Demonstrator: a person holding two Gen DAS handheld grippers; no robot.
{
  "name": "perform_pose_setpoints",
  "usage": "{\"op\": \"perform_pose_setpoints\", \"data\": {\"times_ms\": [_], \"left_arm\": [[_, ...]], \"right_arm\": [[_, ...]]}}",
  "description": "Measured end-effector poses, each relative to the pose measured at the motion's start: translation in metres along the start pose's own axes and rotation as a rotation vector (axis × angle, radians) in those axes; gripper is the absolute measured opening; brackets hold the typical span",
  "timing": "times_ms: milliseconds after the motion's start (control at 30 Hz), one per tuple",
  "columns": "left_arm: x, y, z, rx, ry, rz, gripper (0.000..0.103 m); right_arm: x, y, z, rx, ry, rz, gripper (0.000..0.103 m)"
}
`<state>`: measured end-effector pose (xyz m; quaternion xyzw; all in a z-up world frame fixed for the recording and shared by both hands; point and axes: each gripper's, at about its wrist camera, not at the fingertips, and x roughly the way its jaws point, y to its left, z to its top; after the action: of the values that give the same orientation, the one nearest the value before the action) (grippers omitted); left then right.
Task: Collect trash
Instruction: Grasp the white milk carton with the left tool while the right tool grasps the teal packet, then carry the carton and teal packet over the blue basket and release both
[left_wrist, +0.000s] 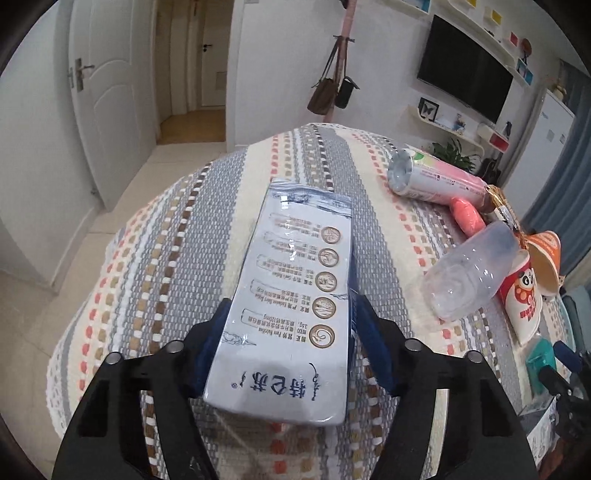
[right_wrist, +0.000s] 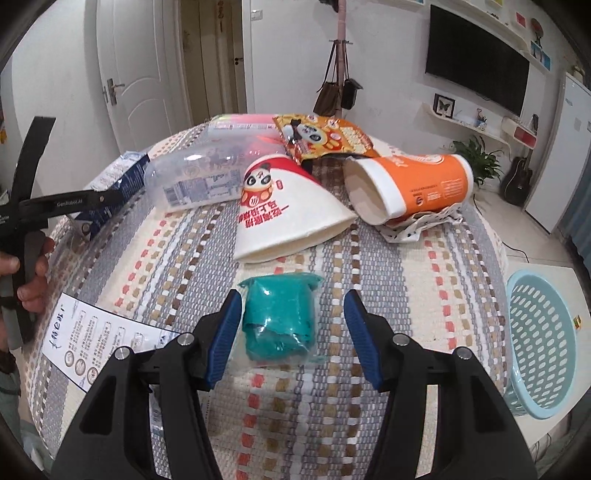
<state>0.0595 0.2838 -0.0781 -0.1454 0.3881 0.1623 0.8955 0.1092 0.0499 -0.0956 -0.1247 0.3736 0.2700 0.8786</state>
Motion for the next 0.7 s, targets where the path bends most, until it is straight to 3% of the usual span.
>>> {"op": "perform_pose_setpoints", "data": {"times_ms": [33, 133, 400, 700], "left_arm": [[0.000, -0.001, 0.000, 0.002, -0.001, 0.002, 0.063], [-0.005, -0.003, -0.002, 0.001, -0.016, 0.000, 0.062], [-0.053, -0.020, 0.004, 0.019, -0.126, -0.059, 0.061], [-0.108, -0.082, 0.024, 0.080, -0.225, -0.182, 0.061]], "right_arm": [[0.000, 0.000, 0.000, -0.003, 0.002, 0.000, 0.054], [0.000, 0.004, -0.002, -0.019, 0.003, 0.007, 0.036], [-0.008, -0.004, -0.001, 0.011, -0.038, 0.012, 0.034], [-0.057, -0.041, 0.014, 0.086, -0.171, -0.036, 0.034]]}}
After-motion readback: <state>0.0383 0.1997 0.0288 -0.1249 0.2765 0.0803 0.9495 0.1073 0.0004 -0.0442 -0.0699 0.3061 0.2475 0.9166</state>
